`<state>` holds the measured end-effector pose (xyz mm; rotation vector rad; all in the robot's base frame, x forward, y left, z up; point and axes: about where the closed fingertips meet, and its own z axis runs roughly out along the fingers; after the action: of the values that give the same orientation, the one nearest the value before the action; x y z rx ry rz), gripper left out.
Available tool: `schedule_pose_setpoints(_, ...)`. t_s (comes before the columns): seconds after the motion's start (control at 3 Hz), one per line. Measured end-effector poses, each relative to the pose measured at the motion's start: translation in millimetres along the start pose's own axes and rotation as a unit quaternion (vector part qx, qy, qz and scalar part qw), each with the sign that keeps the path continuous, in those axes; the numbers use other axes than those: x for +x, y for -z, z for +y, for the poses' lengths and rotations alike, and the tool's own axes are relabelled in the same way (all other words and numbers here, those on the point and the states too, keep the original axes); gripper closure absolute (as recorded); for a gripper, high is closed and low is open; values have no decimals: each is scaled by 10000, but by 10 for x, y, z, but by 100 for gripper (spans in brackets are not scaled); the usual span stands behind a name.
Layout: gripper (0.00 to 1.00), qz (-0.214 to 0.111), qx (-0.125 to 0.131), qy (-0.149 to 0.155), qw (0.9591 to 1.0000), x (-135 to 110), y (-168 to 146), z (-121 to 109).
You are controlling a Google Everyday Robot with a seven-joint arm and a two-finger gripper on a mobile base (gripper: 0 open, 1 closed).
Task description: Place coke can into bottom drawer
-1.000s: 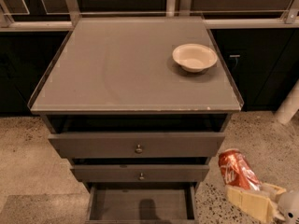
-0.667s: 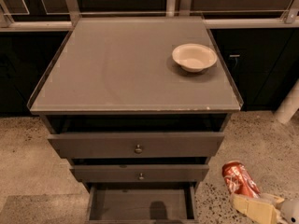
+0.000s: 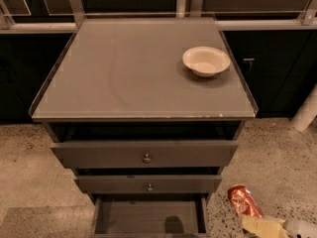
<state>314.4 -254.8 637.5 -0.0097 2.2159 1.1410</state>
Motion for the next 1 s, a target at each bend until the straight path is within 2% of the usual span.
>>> schedule_pose_setpoints(0.33,100,1,1,1,10000,0,-2,0)
schedule_pose_setpoints(0.67,100,-106,-35,-240,9997,32,-59,-198)
schedule_pose_setpoints(1.0,100,-82,-574,-381,9976,49,-343,-445)
